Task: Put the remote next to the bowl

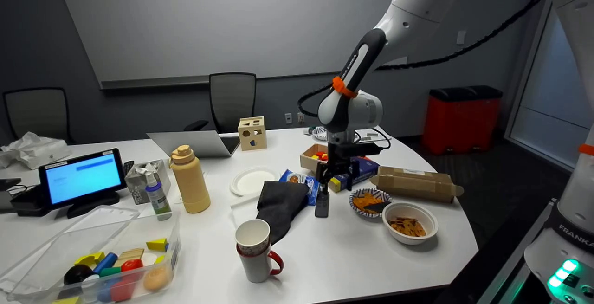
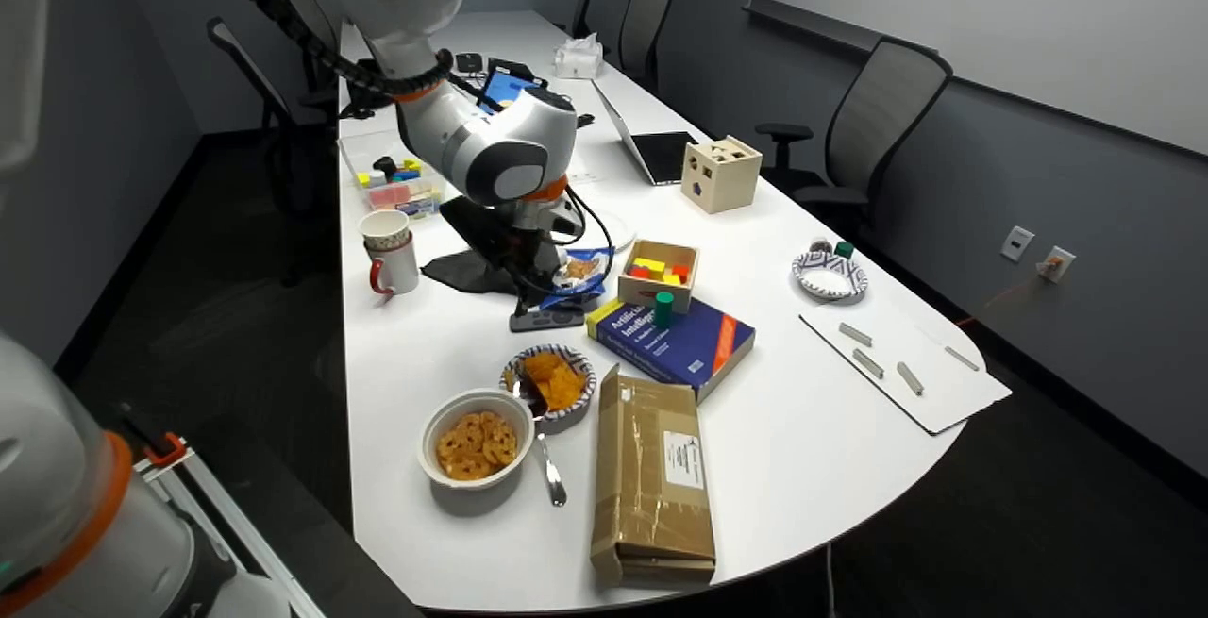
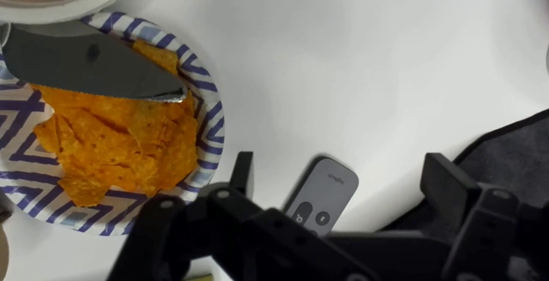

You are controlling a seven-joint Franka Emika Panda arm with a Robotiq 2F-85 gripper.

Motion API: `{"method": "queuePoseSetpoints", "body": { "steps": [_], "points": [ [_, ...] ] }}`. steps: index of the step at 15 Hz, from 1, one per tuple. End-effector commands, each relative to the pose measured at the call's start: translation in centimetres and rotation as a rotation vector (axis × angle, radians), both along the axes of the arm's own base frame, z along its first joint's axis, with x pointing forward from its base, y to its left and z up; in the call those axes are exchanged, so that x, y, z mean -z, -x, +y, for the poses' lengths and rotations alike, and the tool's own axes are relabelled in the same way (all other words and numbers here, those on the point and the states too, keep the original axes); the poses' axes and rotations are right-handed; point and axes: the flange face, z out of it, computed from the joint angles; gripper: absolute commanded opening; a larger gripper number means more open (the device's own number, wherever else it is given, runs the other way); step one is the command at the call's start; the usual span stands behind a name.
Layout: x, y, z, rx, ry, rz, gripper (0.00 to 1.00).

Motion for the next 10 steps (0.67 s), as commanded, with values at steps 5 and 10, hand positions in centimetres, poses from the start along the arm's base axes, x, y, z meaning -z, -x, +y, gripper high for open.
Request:
{"method": "queuePoseSetpoints", "body": {
  "steps": [5,10],
  "points": [
    [5.9,-4.7,0.1,0.118,0.000,0.012,1.00],
    [8.8,-6.5,1.1,0.156,-0.013,0.018,1.00]
  ]
}}
